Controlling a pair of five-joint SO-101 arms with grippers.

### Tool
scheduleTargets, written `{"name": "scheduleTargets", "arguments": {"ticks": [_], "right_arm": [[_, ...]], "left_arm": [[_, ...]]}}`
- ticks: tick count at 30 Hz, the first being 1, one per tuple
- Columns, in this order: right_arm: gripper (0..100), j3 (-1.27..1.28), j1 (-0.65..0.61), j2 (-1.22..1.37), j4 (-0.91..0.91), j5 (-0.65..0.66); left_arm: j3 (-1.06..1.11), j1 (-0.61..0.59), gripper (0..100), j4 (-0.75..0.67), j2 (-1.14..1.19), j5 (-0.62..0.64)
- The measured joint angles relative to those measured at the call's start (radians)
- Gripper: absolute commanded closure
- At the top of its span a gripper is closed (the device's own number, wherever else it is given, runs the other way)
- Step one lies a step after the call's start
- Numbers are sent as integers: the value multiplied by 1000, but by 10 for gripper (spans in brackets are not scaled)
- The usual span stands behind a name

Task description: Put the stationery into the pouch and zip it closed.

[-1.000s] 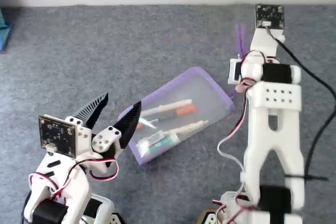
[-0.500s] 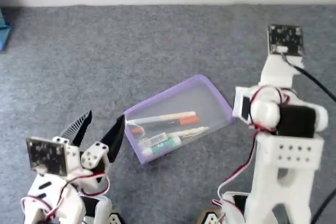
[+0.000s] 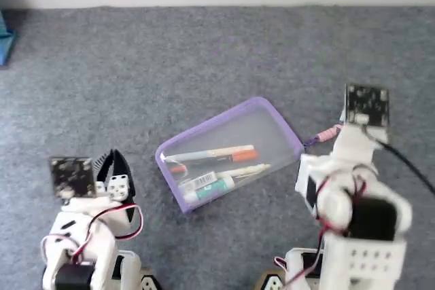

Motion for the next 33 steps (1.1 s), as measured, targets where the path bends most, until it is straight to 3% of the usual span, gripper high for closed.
{"name": "scheduleTargets", "arguments": {"ticks": [7, 15, 25, 33], "right_arm": [[990, 468, -2, -361, -269, 0], [990, 904, -2, -713, -361, 0], [990, 1060, -2, -698, -361, 126], [989, 1062, -2, -698, -293, 140]], "left_arm": [[204, -8, 987, 0, 0, -78], [336, -8, 987, 0, 0, -84], [433, -8, 987, -9, 2, -84], [436, -8, 987, -9, 2, -84]]}}
